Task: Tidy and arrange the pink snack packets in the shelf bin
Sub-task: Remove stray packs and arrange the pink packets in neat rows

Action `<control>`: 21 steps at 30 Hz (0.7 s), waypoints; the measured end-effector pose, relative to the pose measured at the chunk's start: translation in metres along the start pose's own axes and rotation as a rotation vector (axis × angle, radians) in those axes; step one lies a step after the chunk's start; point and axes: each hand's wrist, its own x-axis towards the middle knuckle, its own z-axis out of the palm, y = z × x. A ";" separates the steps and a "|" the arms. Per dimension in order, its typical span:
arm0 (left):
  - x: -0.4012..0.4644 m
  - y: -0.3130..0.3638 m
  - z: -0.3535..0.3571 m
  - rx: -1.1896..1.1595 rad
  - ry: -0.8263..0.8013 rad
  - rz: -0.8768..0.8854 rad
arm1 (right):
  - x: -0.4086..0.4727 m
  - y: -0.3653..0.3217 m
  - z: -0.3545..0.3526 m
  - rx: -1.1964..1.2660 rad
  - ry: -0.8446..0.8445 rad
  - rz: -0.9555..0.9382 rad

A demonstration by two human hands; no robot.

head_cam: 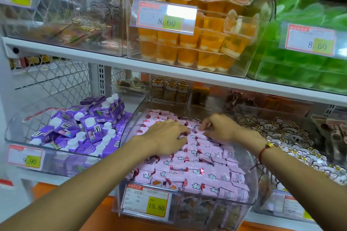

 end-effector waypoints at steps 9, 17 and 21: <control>0.005 -0.001 -0.004 -0.028 0.017 0.000 | 0.006 0.013 -0.016 0.032 -0.033 -0.010; 0.029 0.002 -0.004 -0.011 0.100 0.044 | 0.030 0.010 0.001 -0.041 -0.022 0.070; 0.038 0.004 0.005 0.039 -0.033 0.075 | 0.030 0.007 0.000 -0.032 0.012 0.068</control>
